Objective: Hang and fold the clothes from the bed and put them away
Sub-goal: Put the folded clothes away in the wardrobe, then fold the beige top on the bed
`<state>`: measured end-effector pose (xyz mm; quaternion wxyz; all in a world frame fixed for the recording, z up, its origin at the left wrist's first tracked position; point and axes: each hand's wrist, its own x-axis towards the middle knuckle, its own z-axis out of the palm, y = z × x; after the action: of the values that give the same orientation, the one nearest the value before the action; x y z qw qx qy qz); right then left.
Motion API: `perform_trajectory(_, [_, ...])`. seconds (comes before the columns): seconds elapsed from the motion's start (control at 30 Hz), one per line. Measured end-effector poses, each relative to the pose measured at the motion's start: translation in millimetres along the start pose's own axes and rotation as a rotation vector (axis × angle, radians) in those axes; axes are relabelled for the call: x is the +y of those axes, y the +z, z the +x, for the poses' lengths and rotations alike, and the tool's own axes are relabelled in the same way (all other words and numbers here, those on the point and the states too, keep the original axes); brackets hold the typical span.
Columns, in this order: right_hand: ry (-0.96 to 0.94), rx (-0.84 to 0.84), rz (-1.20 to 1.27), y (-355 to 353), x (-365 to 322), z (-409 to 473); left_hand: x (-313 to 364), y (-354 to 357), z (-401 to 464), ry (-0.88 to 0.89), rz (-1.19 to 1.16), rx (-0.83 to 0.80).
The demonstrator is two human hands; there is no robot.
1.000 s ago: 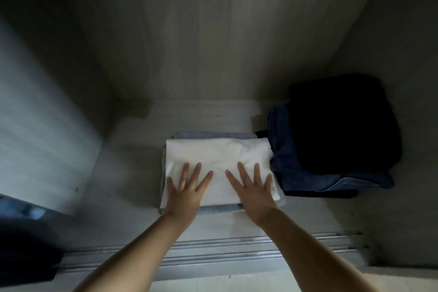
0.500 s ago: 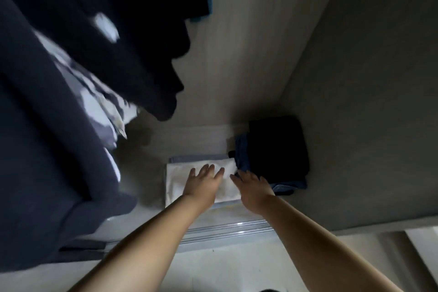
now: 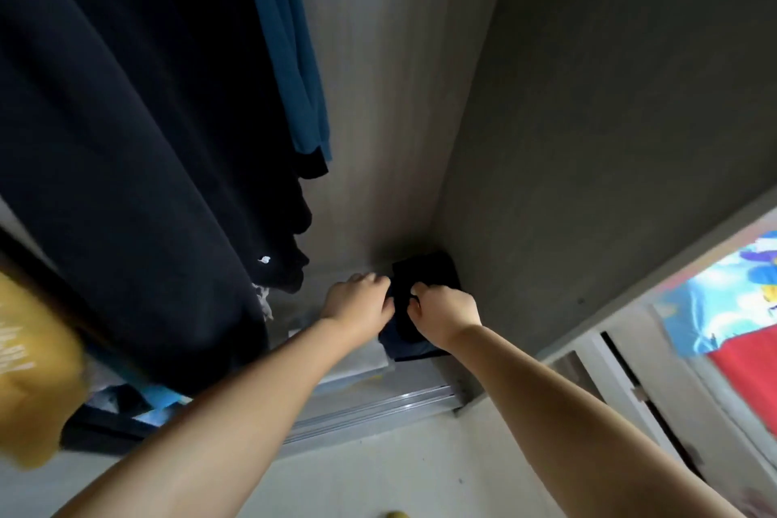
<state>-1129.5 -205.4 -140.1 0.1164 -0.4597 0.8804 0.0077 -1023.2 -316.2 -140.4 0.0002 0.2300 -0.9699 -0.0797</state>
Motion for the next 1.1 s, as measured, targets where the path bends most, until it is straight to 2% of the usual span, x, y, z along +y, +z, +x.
perform_trajectory(0.17, [0.042, 0.082, -0.032, -18, 10, -54, 23, -30, -19, 0.118, 0.008, 0.031])
perform_trajectory(0.37, [0.279, 0.153, -0.022, -28, 42, -136, 73, -51, -34, 0.311, -0.012, 0.036])
perform_trajectory(0.53, [0.501, 0.168, -0.031, -33, 81, -228, 149, -53, -53, 0.517, 0.052, -0.005])
perform_trajectory(0.57, [0.594, 0.180, -0.025, -34, 98, -264, 186, -54, -60, 0.606, 0.068, -0.011])
perform_trajectory(0.8, [0.883, 0.140, -0.016, -28, 167, -396, 327, -47, -96, 0.912, 0.049, -0.018])
perform_trajectory(0.93, [1.025, 0.152, 0.009, -11, 219, -475, 422, -31, -118, 1.043, 0.049, -0.047])
perform_trajectory(1.1, [1.158, 0.088, -0.002, -1, 286, -564, 535, -10, -155, 1.178, 0.004, -0.081])
